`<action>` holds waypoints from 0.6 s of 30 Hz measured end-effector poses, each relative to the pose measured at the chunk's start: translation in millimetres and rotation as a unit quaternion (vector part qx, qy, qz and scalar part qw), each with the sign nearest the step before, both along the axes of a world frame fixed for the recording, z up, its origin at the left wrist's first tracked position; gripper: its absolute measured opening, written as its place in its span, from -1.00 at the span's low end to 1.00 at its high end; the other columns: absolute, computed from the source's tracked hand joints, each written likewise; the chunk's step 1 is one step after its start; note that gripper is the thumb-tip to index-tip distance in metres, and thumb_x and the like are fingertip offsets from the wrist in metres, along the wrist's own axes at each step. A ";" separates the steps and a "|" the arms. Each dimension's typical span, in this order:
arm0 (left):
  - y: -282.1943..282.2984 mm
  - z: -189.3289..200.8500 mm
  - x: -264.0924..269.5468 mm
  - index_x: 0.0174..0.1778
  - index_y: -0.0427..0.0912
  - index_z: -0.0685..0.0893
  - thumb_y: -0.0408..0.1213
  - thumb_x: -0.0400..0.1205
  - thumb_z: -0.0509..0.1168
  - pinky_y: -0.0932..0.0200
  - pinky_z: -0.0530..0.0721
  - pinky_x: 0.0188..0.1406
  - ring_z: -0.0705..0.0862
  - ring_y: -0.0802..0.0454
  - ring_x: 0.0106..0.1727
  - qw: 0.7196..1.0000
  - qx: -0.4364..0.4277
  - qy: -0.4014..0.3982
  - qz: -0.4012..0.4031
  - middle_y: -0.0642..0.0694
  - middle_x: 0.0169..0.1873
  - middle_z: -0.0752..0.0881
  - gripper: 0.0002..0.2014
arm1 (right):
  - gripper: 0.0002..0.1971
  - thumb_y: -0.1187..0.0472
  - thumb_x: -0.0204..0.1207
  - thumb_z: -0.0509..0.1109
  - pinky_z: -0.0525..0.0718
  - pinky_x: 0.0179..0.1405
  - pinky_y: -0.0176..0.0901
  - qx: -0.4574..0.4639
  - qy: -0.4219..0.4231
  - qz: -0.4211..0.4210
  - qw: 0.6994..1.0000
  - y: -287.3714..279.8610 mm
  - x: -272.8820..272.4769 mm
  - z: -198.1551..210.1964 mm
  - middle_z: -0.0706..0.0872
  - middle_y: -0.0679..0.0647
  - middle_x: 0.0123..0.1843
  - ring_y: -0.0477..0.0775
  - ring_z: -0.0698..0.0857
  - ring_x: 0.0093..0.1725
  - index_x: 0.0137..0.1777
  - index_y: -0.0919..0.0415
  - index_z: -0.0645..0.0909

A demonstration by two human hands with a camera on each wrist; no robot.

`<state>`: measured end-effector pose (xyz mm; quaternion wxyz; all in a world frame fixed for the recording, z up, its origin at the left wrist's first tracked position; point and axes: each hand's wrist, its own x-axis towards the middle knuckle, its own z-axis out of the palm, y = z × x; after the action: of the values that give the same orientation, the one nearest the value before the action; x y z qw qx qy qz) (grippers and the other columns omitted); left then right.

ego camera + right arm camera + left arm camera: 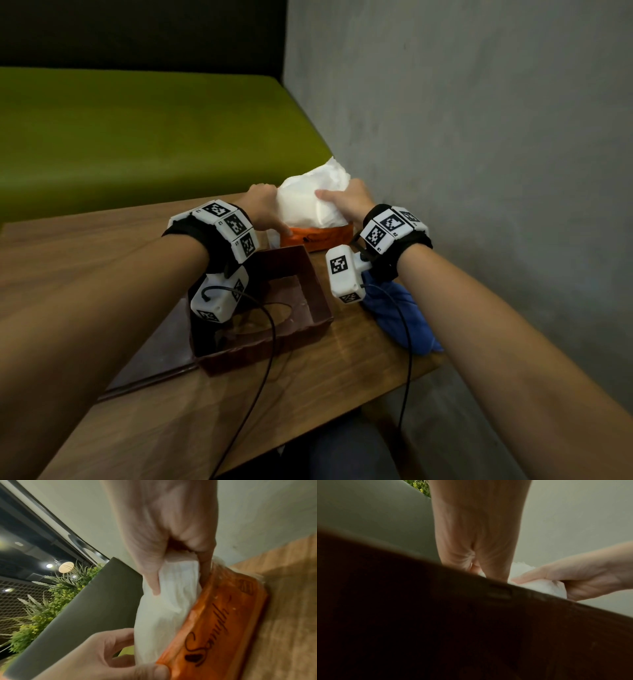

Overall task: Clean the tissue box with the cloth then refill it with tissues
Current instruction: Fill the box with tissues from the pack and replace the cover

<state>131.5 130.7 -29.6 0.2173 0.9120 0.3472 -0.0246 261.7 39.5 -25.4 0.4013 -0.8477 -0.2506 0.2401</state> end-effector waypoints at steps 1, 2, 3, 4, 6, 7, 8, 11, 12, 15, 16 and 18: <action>-1.3 0.2 -0.3 0.24 -0.40 0.53 -0.07 0.31 0.57 -0.02 0.53 0.10 0.56 -0.27 0.24 1.000 -0.002 -0.003 -0.002 -0.34 0.21 0.63 -0.30 | -0.44 0.16 0.32 0.57 0.63 0.28 0.16 -0.001 -0.002 -0.003 1.000 -1.4 0.7 -2.7 0.68 0.29 0.27 0.28 0.65 0.25 0.26 0.39 0.53; -1.5 -0.2 0.2 0.26 -0.39 0.53 -0.08 0.31 0.57 -0.03 0.54 0.11 0.57 -0.27 0.24 1.000 -0.003 -0.007 -0.004 -0.33 0.21 0.63 -0.31 | -0.48 0.20 0.30 0.58 0.64 0.26 0.14 -0.001 -0.009 -0.008 1.000 -2.6 0.0 -4.0 0.70 0.29 0.24 0.27 0.66 0.23 0.23 0.38 0.56; -2.0 -0.3 0.4 0.27 -0.38 0.53 -0.09 0.32 0.56 -0.04 0.55 0.13 0.57 -0.27 0.25 1.000 -0.005 -0.004 -0.003 -0.33 0.22 0.63 -0.31 | -0.52 0.23 0.29 0.58 0.65 0.25 0.12 0.003 -0.018 -0.011 1.000 -3.6 -1.4 -4.2 0.71 0.29 0.21 0.27 0.67 0.22 0.20 0.37 0.58; -2.0 -0.6 0.8 0.29 -0.38 0.52 -0.09 0.33 0.56 -0.04 0.55 0.15 0.56 -0.27 0.26 1.000 -0.008 -0.002 -0.001 -0.33 0.24 0.63 -0.31 | -0.55 0.25 0.30 0.57 0.65 0.25 0.10 0.009 -0.027 -0.012 1.000 -4.2 -3.3 -3.2 0.71 0.29 0.20 0.27 0.66 0.22 0.18 0.35 0.59; -2.7 1.9 0.0 0.32 -0.37 0.47 -0.09 0.36 0.54 -0.04 0.54 0.18 0.55 -0.28 0.29 1.000 -0.024 0.003 0.004 -0.32 0.27 0.60 -0.30 | -0.58 0.28 0.31 0.54 0.64 0.26 0.07 0.026 -0.041 -0.008 0.999 -5.3 -7.7 3.8 0.71 0.28 0.20 0.25 0.66 0.22 0.18 0.32 0.60; -3.4 4.7 -1.7 0.34 -0.36 0.45 -0.08 0.37 0.53 -0.03 0.53 0.19 0.54 -0.28 0.31 0.999 -0.039 0.009 0.011 -0.32 0.29 0.58 -0.29 | -0.59 0.28 0.33 0.52 0.64 0.25 0.05 0.037 -0.047 -0.005 0.998 -6.3 -9.7 9.4 0.71 0.27 0.20 0.24 0.65 0.22 0.19 0.30 0.60; -2.6 6.4 -3.3 0.37 -0.36 0.41 -0.08 0.38 0.52 -0.03 0.53 0.21 0.52 -0.28 0.33 0.998 -0.058 0.007 0.018 -0.31 0.32 0.55 -0.27 | -0.60 0.28 0.34 0.51 0.64 0.25 0.05 0.048 -0.053 -0.003 0.997 -8.6 -12.0 16.9 0.71 0.26 0.20 0.24 0.65 0.21 0.19 0.29 0.59; -4.0 21.5 -15.3 0.48 -0.39 0.26 -0.06 0.38 0.49 -0.07 0.54 0.33 0.49 -0.24 0.38 0.991 -0.124 -0.033 0.048 -0.30 0.40 0.49 -0.14 | -0.62 0.30 0.37 0.47 0.64 0.24 0.09 0.096 -0.077 0.005 0.992 -18.0 -16.8 45.8 0.72 0.24 0.19 0.23 0.66 0.20 0.21 0.26 0.59; -3.6 26.7 -20.3 0.52 -0.38 0.20 -0.02 0.32 0.48 -0.08 0.53 0.36 0.48 -0.22 0.39 0.985 -0.153 -0.053 0.055 -0.29 0.41 0.48 -0.05 | -0.64 0.31 0.38 0.45 0.64 0.24 0.10 0.110 -0.090 0.009 0.990 -22.5 -19.8 56.1 0.73 0.25 0.18 0.24 0.67 0.18 0.19 0.26 0.60; -19.0 52.4 -38.7 0.53 -0.32 0.20 -0.10 0.26 0.33 0.04 0.57 0.35 0.53 -0.15 0.32 0.924 -0.312 -0.192 0.106 -0.25 0.33 0.53 -0.10 | -0.66 0.31 0.38 0.44 0.64 0.24 0.12 0.139 -0.106 0.022 0.984 -36.9 -34.4 82.4 0.74 0.25 0.17 0.25 0.68 0.17 0.18 0.24 0.60; -25.3 60.8 -44.6 0.46 -0.30 0.32 -0.16 0.31 0.29 0.18 0.64 0.19 0.58 -0.10 0.20 0.883 -0.378 -0.252 0.122 -0.23 0.24 0.56 -0.24 | -0.65 0.31 0.37 0.44 0.63 0.25 0.14 0.149 -0.103 0.019 0.983 -40.7 -39.8 88.3 0.73 0.25 0.17 0.26 0.68 0.17 0.18 0.24 0.60; -34.8 69.7 -55.9 0.47 -0.24 0.32 -0.05 0.39 0.27 0.25 0.65 -0.12 0.59 -0.09 -0.01 0.810 -0.473 -0.317 0.142 -0.25 0.17 0.51 -0.29 | -0.62 0.32 0.35 0.47 0.64 0.25 0.18 0.184 -0.075 0.007 0.980 -50.6 -50.4 97.8 0.74 0.23 0.16 0.24 0.69 0.15 0.19 0.25 0.58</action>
<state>75.7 96.0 40.0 0.7210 0.5939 0.3304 0.1353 211.3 -11.1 72.4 0.5284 -0.7733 -0.3262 0.1283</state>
